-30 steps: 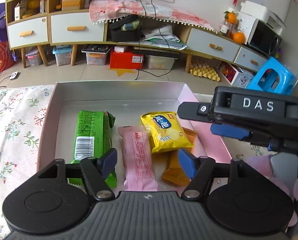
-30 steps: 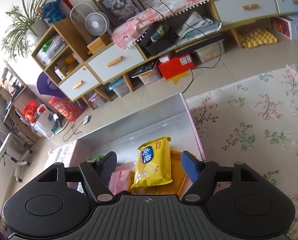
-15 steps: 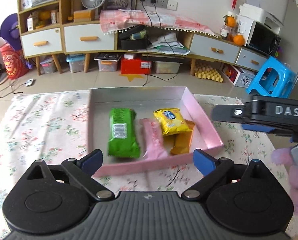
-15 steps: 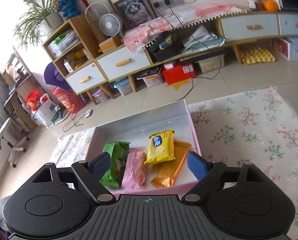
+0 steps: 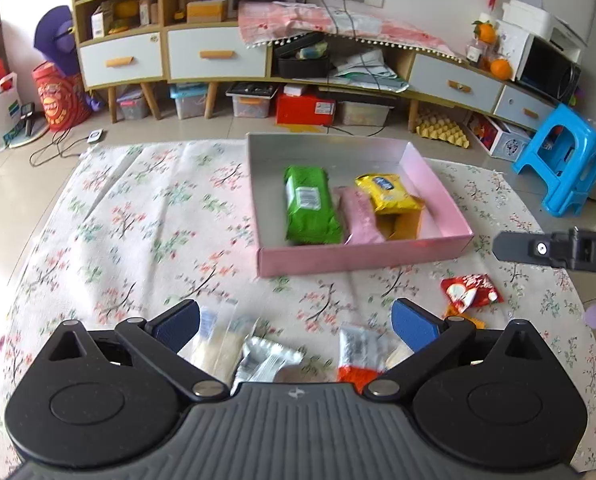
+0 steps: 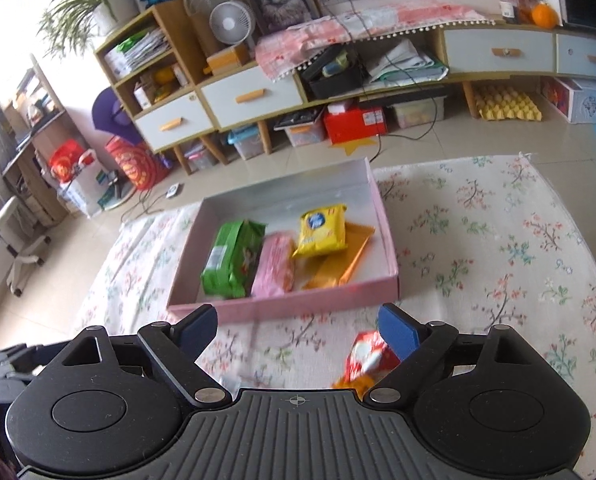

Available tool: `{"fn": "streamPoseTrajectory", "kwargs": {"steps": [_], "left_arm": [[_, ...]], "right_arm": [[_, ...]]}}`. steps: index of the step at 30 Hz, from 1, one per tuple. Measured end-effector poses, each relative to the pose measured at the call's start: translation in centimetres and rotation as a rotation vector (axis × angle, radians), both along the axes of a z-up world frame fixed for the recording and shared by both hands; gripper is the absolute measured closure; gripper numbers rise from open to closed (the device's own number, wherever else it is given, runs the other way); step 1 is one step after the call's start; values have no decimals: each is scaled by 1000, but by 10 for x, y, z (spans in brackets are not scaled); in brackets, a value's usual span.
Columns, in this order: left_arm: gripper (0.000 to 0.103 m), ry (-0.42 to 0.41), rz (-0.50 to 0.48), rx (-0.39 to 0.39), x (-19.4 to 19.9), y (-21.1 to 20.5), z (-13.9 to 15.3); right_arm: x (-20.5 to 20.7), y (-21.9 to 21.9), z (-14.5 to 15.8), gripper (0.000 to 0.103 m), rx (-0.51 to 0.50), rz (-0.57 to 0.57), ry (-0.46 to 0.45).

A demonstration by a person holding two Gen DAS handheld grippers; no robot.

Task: Organize snacks
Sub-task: 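Move both tools back over the remaining snacks on the table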

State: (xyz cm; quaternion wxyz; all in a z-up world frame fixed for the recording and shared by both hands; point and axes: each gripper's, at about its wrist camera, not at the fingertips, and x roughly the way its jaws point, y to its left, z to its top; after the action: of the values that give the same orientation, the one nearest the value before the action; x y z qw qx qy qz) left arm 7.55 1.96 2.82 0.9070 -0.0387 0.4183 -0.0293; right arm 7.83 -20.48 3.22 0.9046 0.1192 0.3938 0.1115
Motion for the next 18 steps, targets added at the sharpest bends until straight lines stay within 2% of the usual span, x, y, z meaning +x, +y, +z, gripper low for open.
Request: {"fn": "streamPoseTrajectory", "kwargs": {"steps": [4, 6, 10, 15, 18], "left_arm": [[1, -8, 4, 2, -11, 10, -13], [1, 14, 3, -6, -14, 16, -20], [1, 36, 3, -37, -24, 30, -29], [1, 3, -51, 27, -45, 42, -41], [2, -7, -92, 37, -54, 50, -47]], "right_arm": [[-13, 4, -17, 13, -8, 40, -4], [-16, 8, -24, 13, -44, 65, 12], [-24, 15, -34, 13, -110, 128, -11], [-37, 16, -49, 13, -162, 193, -28], [-46, 17, -56, 13, -182, 229, -42]]}}
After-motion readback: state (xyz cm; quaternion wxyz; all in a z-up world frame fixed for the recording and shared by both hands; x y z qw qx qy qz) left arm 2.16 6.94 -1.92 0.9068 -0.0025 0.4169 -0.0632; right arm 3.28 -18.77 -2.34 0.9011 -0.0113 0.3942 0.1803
